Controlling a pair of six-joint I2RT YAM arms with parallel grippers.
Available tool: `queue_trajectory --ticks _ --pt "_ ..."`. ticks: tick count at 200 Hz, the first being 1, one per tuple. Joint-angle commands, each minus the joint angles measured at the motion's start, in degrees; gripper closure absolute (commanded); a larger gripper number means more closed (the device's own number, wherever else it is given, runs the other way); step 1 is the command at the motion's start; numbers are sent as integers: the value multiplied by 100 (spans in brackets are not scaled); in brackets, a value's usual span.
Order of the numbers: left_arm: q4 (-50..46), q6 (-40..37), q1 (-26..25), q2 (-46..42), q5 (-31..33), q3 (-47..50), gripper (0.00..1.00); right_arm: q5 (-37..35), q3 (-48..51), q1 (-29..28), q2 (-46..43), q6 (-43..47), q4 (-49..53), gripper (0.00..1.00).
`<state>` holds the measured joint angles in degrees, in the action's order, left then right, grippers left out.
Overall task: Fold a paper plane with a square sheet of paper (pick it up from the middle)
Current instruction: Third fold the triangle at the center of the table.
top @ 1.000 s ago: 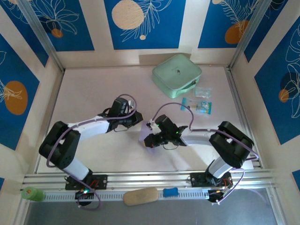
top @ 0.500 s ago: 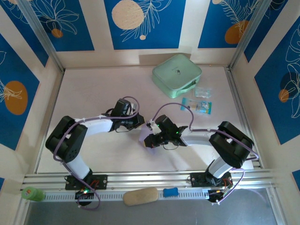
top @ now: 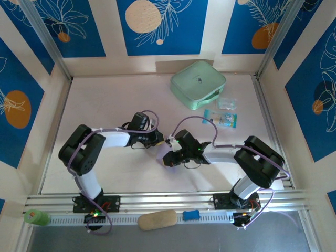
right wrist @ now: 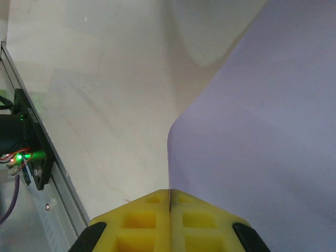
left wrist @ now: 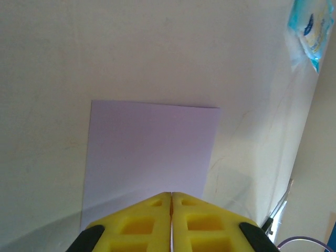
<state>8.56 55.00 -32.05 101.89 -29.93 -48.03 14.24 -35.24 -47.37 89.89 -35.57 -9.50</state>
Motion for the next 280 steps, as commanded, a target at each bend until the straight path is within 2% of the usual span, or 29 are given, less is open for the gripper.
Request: queue_trajectory --ticks 1,162,280 --pt "-97 -196 -46 253 -145 -227 92 188 96 44 -186 112 4 97" --pt "-634 -430 -132 227 433 157 93 281 106 341 -290 172 331 97" --pt "-475 -341 -130 270 326 172 94 284 -16 481 -209 182 541 97"
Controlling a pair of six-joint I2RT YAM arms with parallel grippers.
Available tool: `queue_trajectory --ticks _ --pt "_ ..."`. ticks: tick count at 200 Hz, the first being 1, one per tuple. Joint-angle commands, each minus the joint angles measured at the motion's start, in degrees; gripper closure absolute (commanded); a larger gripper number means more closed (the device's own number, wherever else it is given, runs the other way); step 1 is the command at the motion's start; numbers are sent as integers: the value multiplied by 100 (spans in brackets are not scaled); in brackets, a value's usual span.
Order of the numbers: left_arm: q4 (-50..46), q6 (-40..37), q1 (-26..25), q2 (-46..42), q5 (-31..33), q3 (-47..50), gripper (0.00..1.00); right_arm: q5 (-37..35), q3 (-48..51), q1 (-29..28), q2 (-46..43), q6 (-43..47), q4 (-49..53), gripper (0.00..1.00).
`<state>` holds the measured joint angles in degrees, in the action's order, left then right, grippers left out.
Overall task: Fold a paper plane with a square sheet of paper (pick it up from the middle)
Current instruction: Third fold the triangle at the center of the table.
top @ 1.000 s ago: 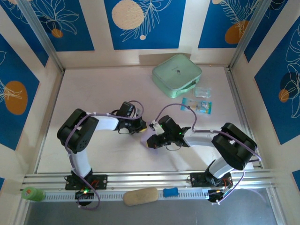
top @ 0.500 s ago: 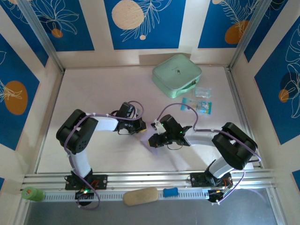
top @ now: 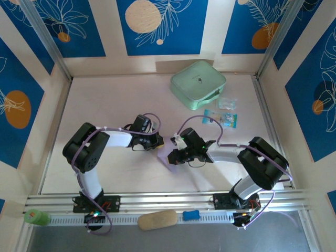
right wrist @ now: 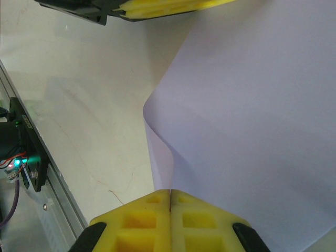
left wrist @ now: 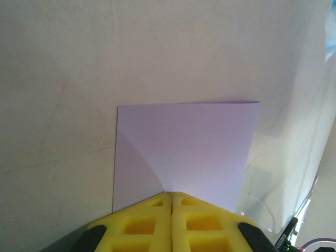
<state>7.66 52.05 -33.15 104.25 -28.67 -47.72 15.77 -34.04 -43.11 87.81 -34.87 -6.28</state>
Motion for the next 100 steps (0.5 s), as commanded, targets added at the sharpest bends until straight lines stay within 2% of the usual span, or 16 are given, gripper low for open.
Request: queue_trajectory --ticks 1,100 --pt "-387 -46 -19 34 201 141 94 129 -133 56 -5 112 222 97" --pt "-549 -104 -25 8 204 2 94 -355 -428 207 66 331 767 97"
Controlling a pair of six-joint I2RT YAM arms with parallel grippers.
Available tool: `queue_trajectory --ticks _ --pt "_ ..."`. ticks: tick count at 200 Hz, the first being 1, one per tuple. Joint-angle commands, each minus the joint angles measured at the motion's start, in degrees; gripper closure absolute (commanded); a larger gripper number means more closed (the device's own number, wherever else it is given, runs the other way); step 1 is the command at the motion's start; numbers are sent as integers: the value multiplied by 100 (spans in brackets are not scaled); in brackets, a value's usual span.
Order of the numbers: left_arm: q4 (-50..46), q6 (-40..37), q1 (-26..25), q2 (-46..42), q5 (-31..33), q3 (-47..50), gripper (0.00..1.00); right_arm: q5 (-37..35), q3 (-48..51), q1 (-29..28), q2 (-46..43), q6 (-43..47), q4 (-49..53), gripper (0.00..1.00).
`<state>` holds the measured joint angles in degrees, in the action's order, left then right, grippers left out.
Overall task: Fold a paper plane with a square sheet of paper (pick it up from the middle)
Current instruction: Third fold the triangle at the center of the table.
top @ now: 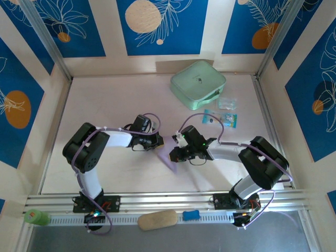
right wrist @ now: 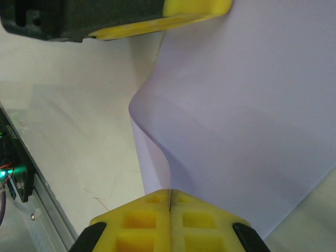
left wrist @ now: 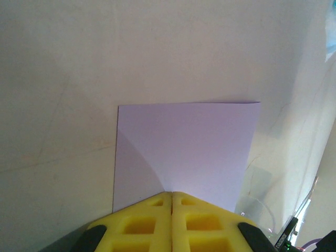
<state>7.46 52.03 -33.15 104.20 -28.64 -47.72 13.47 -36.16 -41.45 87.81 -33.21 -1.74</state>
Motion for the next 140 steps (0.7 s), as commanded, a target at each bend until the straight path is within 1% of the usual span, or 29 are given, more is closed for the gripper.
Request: queue_trajectory --ticks 1,48,85,140 --pt "-532 -99 -25 8 201 1 94 -134 -220 41 72 170 326 97" --pt "-535 -88 -25 3 201 7 94 -464 -393 41 267 236 615 97" --pt "-503 -70 -24 -14 193 12 94 -427 -401 41 307 211 614 97" --pt "-464 -36 -25 -23 192 26 94 -571 -357 45 298 134 644 97"
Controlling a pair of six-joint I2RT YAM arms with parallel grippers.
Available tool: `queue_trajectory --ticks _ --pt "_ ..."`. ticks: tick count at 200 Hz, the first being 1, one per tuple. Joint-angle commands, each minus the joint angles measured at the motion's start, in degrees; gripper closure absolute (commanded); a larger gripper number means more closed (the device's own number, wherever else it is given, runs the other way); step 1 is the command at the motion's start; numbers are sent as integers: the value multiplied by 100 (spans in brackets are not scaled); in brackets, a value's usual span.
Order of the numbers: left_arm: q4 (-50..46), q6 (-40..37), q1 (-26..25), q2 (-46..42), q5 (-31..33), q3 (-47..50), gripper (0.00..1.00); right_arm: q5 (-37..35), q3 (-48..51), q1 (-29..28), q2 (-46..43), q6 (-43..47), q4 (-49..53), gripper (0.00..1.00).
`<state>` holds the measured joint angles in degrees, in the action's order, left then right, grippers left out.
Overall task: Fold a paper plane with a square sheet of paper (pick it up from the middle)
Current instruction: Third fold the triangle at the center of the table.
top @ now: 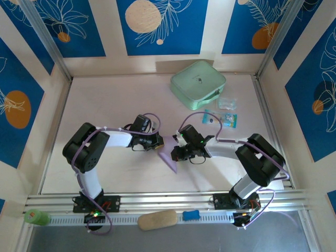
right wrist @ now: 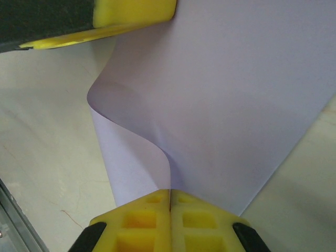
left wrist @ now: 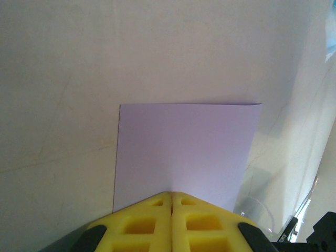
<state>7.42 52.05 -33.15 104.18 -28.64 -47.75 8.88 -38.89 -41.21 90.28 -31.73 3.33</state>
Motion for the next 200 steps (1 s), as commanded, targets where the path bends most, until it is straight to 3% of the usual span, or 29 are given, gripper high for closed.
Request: queue_trajectory --ticks 1,200 --pt "-460 -38 -25 -25 192 29 94 -118 -79 19 51 -16 139 97" --pt "-382 7 -25 15 170 46 94 -212 -184 8 192 -50 252 97"
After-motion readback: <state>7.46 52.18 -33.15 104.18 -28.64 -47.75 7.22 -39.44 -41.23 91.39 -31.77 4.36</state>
